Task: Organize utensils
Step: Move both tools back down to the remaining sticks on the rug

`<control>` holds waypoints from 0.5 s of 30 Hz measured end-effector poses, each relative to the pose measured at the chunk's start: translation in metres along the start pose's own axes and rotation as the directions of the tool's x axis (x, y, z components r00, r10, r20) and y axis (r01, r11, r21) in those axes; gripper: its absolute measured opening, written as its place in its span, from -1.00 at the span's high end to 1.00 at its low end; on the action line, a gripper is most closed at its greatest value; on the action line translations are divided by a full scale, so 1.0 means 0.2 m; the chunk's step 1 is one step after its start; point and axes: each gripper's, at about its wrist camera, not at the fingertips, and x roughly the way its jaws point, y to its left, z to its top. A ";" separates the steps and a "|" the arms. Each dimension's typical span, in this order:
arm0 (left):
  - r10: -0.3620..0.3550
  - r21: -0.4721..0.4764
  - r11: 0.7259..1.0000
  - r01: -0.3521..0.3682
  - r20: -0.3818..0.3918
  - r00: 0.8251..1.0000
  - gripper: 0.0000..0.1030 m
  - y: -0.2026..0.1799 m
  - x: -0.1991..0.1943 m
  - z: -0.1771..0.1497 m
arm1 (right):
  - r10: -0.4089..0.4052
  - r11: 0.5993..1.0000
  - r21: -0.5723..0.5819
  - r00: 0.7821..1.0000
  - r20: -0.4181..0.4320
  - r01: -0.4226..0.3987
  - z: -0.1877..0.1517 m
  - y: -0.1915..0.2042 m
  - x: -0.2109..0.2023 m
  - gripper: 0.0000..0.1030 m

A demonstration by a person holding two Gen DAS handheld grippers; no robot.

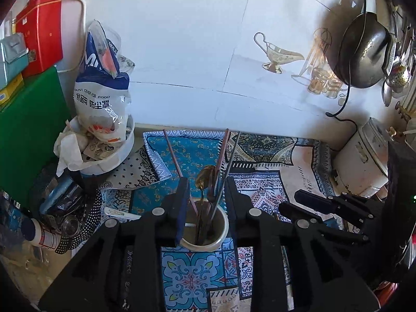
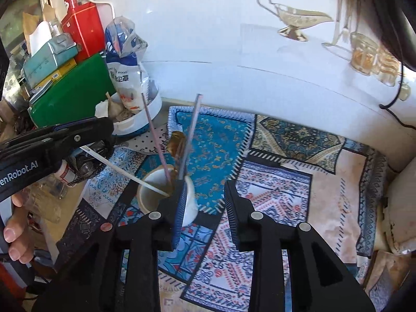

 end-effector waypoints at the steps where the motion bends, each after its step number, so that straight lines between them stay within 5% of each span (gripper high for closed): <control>1: -0.002 0.002 1.000 0.002 0.002 1.000 0.43 -0.03 0.00 -0.01 | -0.005 1.000 0.002 1.000 0.002 0.005 -0.01 -0.03 -0.02 0.47; 15: -0.033 0.042 0.998 0.036 -0.080 0.996 0.31 -0.39 0.13 -0.21 | -0.083 0.994 0.067 0.994 -0.075 0.088 -0.28 -0.43 -0.07 0.46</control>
